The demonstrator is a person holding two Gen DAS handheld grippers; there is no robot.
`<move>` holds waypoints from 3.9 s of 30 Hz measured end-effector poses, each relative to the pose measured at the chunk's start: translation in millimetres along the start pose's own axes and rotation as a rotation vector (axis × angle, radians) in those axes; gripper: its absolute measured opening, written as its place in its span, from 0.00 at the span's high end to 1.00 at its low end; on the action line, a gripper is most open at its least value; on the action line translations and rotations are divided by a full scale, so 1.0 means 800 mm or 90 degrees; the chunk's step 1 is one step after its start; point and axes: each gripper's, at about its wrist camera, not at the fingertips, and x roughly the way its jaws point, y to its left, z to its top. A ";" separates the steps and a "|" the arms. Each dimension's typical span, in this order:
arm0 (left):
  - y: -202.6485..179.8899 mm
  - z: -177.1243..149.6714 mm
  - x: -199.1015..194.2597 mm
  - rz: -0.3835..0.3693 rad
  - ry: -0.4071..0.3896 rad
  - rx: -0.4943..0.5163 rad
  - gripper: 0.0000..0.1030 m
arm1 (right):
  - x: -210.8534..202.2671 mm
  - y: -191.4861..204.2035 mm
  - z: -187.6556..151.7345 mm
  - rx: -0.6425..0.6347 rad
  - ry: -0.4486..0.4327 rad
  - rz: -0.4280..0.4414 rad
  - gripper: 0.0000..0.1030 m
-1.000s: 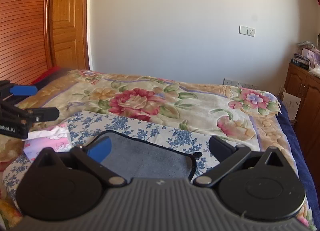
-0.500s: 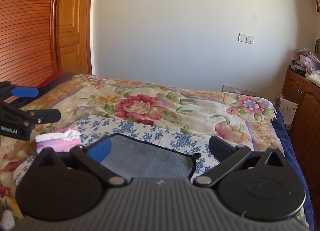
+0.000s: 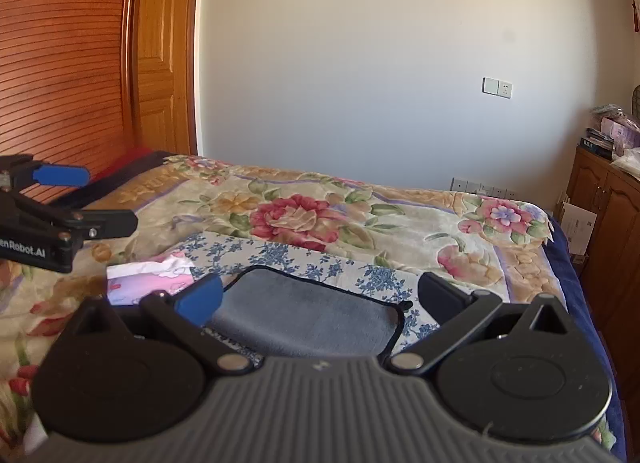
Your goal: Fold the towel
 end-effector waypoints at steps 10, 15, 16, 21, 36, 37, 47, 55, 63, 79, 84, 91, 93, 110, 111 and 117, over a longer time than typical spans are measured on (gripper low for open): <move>0.005 -0.022 -0.034 0.006 0.009 0.001 0.00 | -0.031 0.005 -0.014 0.004 0.000 -0.001 0.00; 0.009 -0.034 -0.046 0.012 0.016 0.001 0.00 | -0.045 0.005 -0.020 0.009 -0.002 0.000 0.00; 0.010 -0.036 -0.049 0.014 0.016 -0.001 0.00 | -0.048 0.006 -0.021 0.010 -0.002 0.000 0.00; 0.011 -0.047 -0.063 0.022 0.019 -0.003 0.00 | -0.058 0.011 -0.030 0.012 -0.007 -0.006 0.00; 0.000 -0.087 -0.104 0.045 0.023 0.003 0.00 | -0.094 0.035 -0.072 -0.001 0.001 -0.007 0.00; 0.000 -0.091 -0.106 0.046 0.026 -0.002 0.00 | -0.095 0.036 -0.074 0.001 0.002 -0.006 0.00; -0.005 -0.123 -0.115 0.058 0.036 -0.032 0.00 | -0.100 0.038 -0.102 0.019 0.013 -0.018 0.00; -0.010 -0.135 -0.124 0.071 0.027 -0.020 0.00 | -0.102 0.038 -0.120 0.029 0.019 -0.029 0.00; -0.011 -0.160 -0.130 0.077 0.037 -0.021 0.00 | -0.104 0.037 -0.136 0.038 0.012 -0.050 0.00; -0.005 -0.196 -0.126 0.084 0.034 -0.025 0.00 | -0.100 0.027 -0.157 0.074 -0.006 -0.082 0.00; -0.001 -0.200 -0.124 0.094 0.021 -0.029 0.00 | -0.101 0.024 -0.159 0.085 -0.018 -0.089 0.00; 0.008 -0.201 -0.121 0.110 -0.001 -0.050 0.00 | -0.103 0.023 -0.160 0.085 -0.036 -0.095 0.00; 0.010 -0.200 -0.123 0.115 -0.008 -0.047 0.00 | -0.104 0.024 -0.160 0.081 -0.041 -0.097 0.00; 0.017 -0.202 -0.125 0.130 -0.017 -0.056 0.00 | -0.110 0.038 -0.159 0.027 -0.079 -0.118 0.00; 0.017 -0.203 -0.125 0.130 -0.019 -0.055 0.00 | -0.110 0.037 -0.159 0.031 -0.080 -0.118 0.00; 0.015 -0.203 -0.127 0.131 -0.029 -0.048 0.00 | -0.111 0.032 -0.160 0.052 -0.085 -0.124 0.00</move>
